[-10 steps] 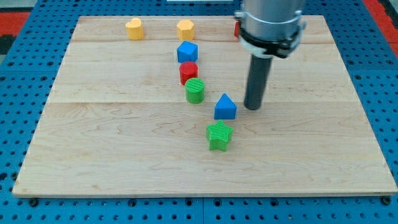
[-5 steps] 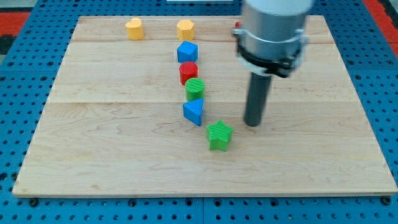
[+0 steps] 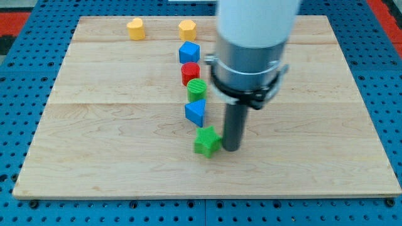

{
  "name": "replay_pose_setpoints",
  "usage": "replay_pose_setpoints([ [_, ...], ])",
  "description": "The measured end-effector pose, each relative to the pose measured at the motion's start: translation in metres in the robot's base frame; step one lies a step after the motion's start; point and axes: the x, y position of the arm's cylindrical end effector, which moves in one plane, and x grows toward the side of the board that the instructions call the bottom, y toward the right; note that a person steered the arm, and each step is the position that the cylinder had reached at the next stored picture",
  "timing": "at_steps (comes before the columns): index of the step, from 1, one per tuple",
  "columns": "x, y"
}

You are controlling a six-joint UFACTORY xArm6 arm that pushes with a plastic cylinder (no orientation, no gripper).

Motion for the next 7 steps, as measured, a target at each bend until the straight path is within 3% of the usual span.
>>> replay_pose_setpoints([
  [1,0.000,-0.016],
  [2,0.042,0.029],
  [3,0.081,-0.013],
  [4,0.048,-0.150],
  [5,-0.018,-0.173],
  [6,-0.020,-0.144],
  [7,0.011,-0.086],
])
